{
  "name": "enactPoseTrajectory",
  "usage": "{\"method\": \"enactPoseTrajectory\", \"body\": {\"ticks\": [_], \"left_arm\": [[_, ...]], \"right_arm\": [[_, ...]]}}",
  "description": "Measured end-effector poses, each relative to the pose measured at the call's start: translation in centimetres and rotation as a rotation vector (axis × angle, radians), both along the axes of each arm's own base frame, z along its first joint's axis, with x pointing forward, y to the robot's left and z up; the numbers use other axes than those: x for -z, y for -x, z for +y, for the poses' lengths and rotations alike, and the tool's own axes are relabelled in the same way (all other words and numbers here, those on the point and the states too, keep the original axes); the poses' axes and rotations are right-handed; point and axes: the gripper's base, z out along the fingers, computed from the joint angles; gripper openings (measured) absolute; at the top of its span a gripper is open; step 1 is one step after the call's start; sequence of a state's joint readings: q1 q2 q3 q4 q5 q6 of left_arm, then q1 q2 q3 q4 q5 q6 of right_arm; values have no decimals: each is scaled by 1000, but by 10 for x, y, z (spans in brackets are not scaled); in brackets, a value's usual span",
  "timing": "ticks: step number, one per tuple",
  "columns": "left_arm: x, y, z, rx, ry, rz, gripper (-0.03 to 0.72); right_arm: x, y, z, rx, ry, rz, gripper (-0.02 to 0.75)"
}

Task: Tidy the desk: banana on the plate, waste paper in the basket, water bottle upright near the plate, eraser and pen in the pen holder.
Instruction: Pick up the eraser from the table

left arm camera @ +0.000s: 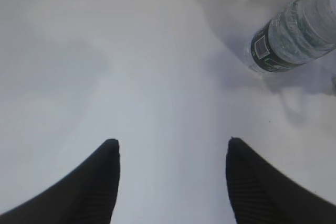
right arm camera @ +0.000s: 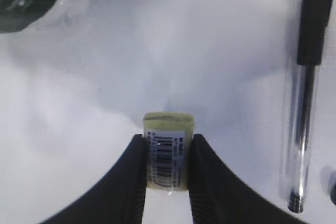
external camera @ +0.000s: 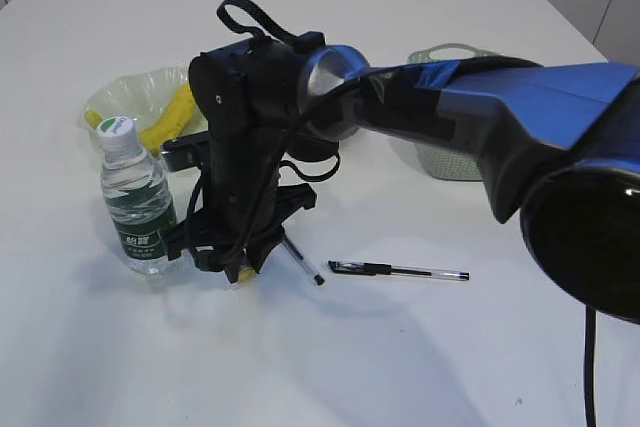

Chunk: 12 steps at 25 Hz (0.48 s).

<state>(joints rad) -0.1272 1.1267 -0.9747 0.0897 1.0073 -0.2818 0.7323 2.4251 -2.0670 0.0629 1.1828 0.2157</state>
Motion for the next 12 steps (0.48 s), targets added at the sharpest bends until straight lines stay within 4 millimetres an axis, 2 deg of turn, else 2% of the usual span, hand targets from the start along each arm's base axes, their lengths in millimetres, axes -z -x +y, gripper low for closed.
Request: {"method": "enactPoseTrajectory", "body": {"ticks": [9,12], "left_arm": [[0,0,0,0,0,0,447],[0,0,0,0,0,0,447]], "right_arm": [[-34,0,-5,-36,-6,-74,166],[-48,-3,-12,-36,-1,-115,165]]}}
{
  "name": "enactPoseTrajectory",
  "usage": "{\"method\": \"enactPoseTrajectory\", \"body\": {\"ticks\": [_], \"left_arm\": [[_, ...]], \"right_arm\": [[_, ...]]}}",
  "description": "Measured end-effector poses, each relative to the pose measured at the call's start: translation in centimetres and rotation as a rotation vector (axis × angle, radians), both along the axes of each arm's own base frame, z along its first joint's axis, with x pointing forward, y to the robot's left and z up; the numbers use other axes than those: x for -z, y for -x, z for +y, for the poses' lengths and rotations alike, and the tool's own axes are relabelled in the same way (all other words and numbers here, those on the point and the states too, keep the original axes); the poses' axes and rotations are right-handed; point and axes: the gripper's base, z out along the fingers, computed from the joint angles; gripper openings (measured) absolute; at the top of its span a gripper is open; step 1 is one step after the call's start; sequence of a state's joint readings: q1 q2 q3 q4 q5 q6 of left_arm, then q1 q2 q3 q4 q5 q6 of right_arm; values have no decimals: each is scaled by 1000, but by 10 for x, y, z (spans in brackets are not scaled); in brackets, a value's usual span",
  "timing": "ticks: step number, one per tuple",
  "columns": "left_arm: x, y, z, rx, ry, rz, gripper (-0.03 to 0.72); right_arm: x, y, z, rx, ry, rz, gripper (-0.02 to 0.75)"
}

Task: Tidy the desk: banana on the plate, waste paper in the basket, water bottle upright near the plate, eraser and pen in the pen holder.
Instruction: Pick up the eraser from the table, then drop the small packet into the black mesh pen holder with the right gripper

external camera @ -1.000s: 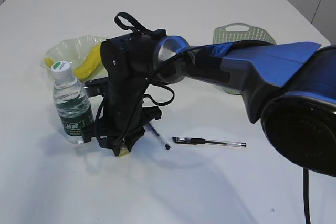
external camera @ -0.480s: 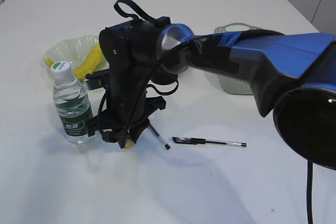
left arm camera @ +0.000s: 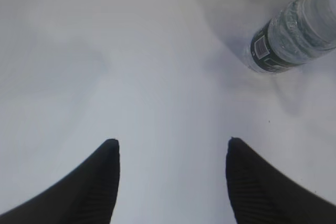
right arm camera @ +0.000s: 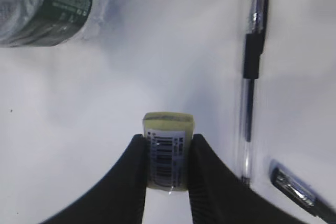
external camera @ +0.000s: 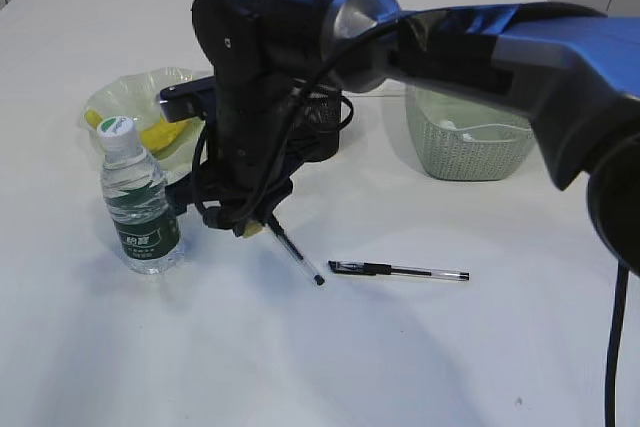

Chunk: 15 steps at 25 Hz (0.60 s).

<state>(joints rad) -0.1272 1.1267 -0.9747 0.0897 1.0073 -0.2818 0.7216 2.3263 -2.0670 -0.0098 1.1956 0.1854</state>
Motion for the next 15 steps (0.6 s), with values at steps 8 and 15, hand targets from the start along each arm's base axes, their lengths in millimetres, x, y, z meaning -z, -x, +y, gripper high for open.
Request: {"method": "enactPoseTrajectory", "body": {"ticks": [8,15], "left_arm": [[0,0,0,0,0,0,447],[0,0,0,0,0,0,447]], "right_arm": [[-26,-28,-41,90,-22,-65,154],[-38,-54,-72,163,-51,-132,153]]}}
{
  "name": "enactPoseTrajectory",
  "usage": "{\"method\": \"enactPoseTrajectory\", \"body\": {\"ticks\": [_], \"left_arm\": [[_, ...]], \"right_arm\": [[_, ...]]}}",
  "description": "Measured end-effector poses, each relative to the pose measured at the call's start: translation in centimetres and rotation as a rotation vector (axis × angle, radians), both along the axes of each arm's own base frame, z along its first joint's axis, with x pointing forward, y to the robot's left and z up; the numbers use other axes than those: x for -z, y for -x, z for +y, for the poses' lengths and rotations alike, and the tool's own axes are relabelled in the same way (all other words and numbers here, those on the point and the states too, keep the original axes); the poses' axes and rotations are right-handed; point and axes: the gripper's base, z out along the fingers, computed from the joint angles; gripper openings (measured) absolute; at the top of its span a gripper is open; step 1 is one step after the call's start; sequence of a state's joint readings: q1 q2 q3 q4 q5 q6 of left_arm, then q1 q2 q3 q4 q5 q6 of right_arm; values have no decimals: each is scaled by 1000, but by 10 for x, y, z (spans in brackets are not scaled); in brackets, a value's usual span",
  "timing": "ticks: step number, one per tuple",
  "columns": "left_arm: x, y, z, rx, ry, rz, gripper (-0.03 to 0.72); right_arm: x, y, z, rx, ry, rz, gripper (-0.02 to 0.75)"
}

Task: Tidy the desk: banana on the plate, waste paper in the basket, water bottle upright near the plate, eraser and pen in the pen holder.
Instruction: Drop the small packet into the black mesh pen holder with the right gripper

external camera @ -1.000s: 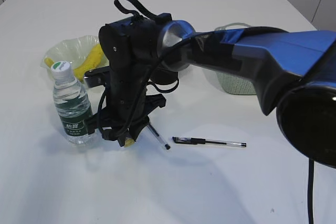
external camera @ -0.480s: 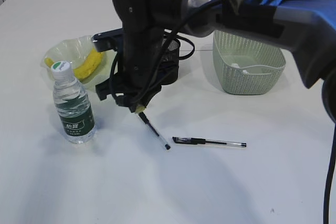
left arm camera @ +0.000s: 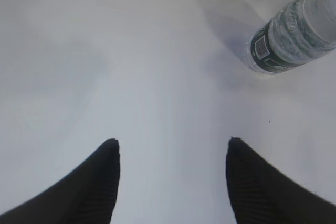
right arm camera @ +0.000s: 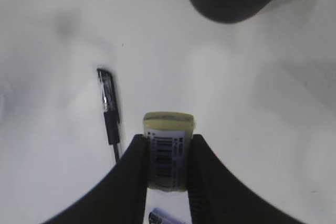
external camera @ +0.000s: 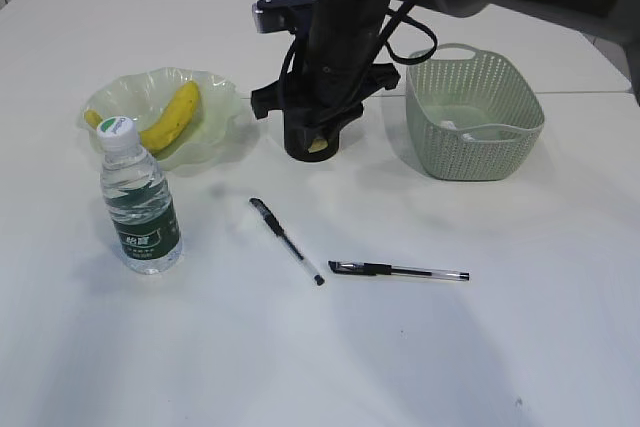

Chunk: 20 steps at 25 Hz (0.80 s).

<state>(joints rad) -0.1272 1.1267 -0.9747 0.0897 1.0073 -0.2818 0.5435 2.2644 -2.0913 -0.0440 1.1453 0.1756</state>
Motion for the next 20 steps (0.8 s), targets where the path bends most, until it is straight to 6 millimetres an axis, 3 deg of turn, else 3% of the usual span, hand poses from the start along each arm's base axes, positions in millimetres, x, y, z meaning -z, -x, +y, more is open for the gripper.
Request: {"method": "enactPoseTrajectory", "body": {"ticks": [8,20], "left_arm": [[0,0,0,0,0,0,447],[0,0,0,0,0,0,447]], "right_arm": [[-19,-26,-20,47,-70,-151,152],[-30,-43,-19,30,-123,-359,150]]}}
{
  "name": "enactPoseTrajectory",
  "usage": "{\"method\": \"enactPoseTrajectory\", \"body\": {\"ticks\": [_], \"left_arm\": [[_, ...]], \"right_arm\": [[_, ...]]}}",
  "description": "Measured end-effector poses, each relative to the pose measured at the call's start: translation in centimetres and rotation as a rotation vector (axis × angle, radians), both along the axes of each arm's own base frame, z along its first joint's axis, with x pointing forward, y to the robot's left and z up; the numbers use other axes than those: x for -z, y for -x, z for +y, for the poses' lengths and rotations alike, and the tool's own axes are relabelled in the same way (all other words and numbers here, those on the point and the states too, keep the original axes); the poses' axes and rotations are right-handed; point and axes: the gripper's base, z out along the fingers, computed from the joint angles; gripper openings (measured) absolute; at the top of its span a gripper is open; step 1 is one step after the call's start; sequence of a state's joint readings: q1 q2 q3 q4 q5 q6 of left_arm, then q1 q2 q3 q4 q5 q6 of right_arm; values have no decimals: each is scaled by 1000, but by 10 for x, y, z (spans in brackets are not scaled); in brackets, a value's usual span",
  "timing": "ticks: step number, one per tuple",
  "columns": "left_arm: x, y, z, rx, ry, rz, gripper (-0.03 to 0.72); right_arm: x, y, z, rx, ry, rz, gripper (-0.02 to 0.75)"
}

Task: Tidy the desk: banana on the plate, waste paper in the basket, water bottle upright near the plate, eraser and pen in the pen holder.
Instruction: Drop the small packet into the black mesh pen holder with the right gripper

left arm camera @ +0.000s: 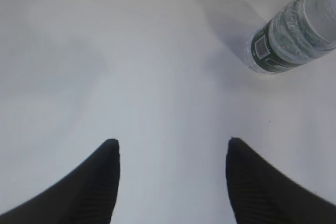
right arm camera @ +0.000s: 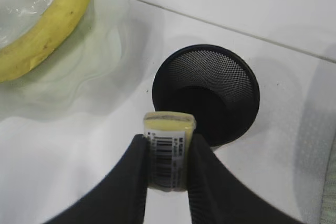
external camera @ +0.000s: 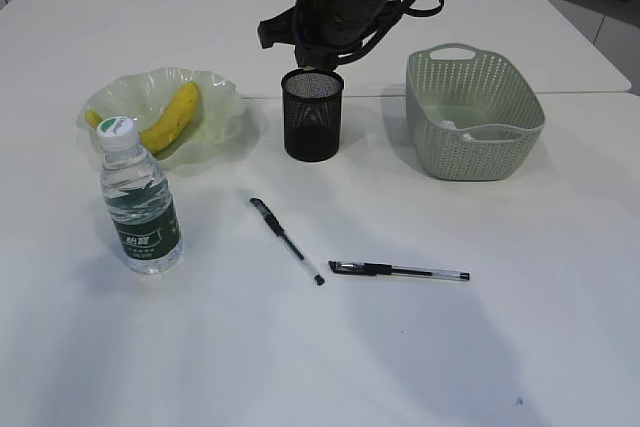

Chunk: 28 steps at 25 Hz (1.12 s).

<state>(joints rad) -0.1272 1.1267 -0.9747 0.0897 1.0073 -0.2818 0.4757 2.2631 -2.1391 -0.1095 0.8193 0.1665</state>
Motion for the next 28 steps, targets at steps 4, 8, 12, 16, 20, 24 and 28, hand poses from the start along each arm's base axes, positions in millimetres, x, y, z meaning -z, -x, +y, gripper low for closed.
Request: {"method": "enactPoseTrajectory", "body": {"ticks": [4,8,12,16,20,24,28], "left_arm": [[0,0,0,0,0,0,447],[0,0,0,0,0,0,447],[0,0,0,0,0,0,447],[0,0,0,0,0,0,447],[0,0,0,0,0,0,447],[0,0,0,0,0,0,447],[0,0,0,0,0,2,447]], "right_arm": [[1,-7,-7,14,-10,-26,150],[7,-15,-12,24,-19,-53,150],[13,-21,-9,17,-40,-97,150],[18,-26,-7,9,-47,-137,150],[24,-29,-6,4,-38,-150,150],[36,-31,-5,3,-27,-132,151],[45,-33,-5,2,-18,-118,187]]}}
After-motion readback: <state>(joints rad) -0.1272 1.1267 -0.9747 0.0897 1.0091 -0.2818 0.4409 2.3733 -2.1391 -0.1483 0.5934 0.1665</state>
